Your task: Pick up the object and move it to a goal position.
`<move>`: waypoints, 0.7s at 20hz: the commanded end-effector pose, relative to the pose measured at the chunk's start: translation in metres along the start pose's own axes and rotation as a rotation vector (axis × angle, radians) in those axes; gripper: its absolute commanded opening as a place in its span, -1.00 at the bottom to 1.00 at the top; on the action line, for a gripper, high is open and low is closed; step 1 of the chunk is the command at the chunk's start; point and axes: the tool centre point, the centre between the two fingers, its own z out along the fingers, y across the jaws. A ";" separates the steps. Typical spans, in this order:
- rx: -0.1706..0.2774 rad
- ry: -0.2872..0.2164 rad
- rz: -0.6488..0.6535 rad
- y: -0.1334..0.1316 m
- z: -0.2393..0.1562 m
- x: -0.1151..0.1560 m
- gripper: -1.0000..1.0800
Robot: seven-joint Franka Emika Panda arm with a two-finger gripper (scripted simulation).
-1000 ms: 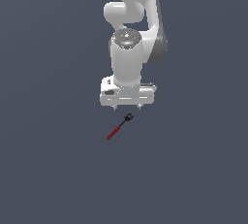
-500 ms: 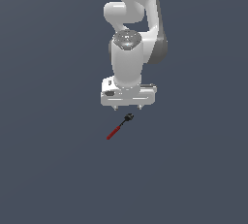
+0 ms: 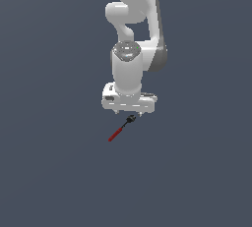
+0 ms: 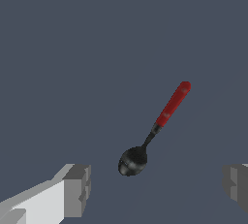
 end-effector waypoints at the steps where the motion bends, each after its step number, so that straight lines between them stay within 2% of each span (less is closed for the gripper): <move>1: -0.001 -0.002 0.059 0.002 0.010 0.001 0.92; 14: -0.019 -0.003 0.412 0.019 0.069 0.001 0.92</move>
